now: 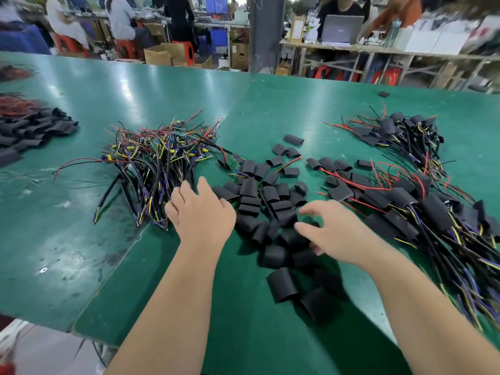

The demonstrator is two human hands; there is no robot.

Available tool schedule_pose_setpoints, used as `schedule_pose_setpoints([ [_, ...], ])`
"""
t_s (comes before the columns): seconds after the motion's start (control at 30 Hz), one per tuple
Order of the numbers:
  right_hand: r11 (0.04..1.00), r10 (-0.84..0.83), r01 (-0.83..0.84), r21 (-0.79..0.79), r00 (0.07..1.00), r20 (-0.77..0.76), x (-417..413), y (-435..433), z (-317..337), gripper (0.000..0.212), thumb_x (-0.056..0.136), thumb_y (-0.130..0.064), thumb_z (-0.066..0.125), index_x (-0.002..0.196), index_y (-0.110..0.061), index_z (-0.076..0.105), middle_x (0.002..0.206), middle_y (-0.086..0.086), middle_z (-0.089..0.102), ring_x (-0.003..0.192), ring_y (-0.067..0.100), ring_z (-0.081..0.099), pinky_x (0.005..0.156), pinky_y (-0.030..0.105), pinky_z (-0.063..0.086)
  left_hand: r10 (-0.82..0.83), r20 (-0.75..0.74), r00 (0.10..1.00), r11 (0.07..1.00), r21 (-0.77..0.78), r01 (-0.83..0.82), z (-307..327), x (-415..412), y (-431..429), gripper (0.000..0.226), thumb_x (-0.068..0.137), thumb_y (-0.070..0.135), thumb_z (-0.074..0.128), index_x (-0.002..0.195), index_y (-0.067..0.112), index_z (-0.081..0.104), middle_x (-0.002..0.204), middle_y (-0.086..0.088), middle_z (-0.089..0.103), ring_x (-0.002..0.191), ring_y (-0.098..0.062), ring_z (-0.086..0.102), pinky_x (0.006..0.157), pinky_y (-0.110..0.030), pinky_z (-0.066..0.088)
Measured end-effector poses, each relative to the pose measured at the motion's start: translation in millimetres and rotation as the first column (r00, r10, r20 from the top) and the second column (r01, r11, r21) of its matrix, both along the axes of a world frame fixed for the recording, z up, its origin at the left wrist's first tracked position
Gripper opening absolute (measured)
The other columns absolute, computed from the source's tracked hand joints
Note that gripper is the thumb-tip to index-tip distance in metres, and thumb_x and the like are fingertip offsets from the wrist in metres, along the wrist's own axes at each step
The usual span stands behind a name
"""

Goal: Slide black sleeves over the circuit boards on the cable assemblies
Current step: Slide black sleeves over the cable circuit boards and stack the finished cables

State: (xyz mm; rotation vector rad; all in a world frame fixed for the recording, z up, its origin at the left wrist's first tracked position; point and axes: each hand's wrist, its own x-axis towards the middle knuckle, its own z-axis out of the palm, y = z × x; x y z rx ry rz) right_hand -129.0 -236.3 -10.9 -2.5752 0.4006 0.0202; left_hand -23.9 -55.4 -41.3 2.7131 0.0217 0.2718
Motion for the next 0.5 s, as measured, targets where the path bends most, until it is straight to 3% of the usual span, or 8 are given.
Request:
schedule_pose_setpoints([
  [0.07, 0.999, 0.017, -0.022, 0.030, 0.987, 0.160, 12, 4, -4, 0.029, 0.089, -0.031, 0.063, 0.117, -0.028, 0.060, 0.121, 0.001, 0.048, 0.092, 0.014, 0.055, 0.082, 0.020, 0.034, 0.003, -0.022, 1.000, 0.998, 0.057, -0.001, -1, 2, 4, 0.047, 0.093, 0.039, 0.045, 0.135, 0.017, 0.048, 0.147, -0.009, 0.036, 0.138, -0.029, 0.021, 0.111, -0.045, 0.014],
  [0.13, 0.988, -0.098, 0.128, -0.082, 0.949, 0.298, 23, -1, -6, 0.032, 0.088, -0.023, 0.061, 0.120, -0.023, 0.060, 0.126, 0.006, 0.045, 0.107, 0.022, 0.050, 0.090, 0.024, 0.033, 0.006, -0.001, 1.000, 0.998, 0.064, -0.005, -1, 4, 5, 0.040, 0.094, 0.041, 0.042, 0.126, 0.021, 0.057, 0.144, -0.005, 0.041, 0.135, -0.028, 0.025, 0.109, -0.044, 0.014],
  [0.2, 0.919, -0.241, 0.291, -0.267, 0.949, 0.203, 32, -7, -8, 0.037, 0.090, -0.029, 0.058, 0.127, -0.022, 0.055, 0.132, 0.011, 0.043, 0.120, 0.033, 0.043, 0.099, 0.038, 0.034, 0.038, 0.038, 0.999, 0.999, 0.025, -0.039, 0, 6, 8, 0.036, 0.095, 0.038, 0.040, 0.122, 0.025, 0.061, 0.143, -0.005, 0.041, 0.134, -0.027, 0.025, 0.109, -0.044, 0.013],
  [0.27, 0.898, -0.263, 0.247, -0.364, 0.965, 0.008, 38, -9, -12, 0.043, 0.093, -0.040, 0.053, 0.133, -0.022, 0.049, 0.135, 0.014, 0.042, 0.124, 0.037, 0.041, 0.102, 0.043, 0.034, 0.082, 0.064, 0.995, 0.997, -0.003, -0.082, 1, 8, 12, 0.034, 0.096, 0.031, 0.041, 0.123, 0.027, 0.061, 0.146, -0.008, 0.037, 0.135, -0.027, 0.023, 0.109, -0.044, 0.011],
  [0.37, 0.971, -0.087, 0.080, -0.223, 0.996, -0.018, 43, -4, -19, 0.043, 0.096, -0.037, 0.051, 0.135, -0.019, 0.050, 0.137, 0.010, 0.045, 0.125, 0.032, 0.044, 0.104, 0.039, 0.038, 0.090, 0.020, 0.996, 0.995, 0.045, -0.091, 1, 11, 19, 0.033, 0.094, 0.022, 0.046, 0.123, 0.028, 0.059, 0.146, -0.007, 0.036, 0.130, -0.031, 0.029, 0.106, -0.043, 0.014],
  [0.5, 0.996, 0.046, -0.031, -0.088, 0.986, 0.162, 43, 2, -22, 0.018, 0.094, -0.023, 0.054, 0.106, -0.018, 0.067, 0.114, 0.001, 0.062, 0.108, 0.022, 0.056, 0.090, 0.029, 0.042, 0.111, 0.045, 0.993, 0.991, 0.066, -0.114, 1, 18, 28, 0.028, 0.092, 0.022, 0.051, 0.114, 0.032, 0.064, 0.127, -0.001, 0.052, 0.116, -0.031, 0.041, 0.092, -0.040, 0.020],
])
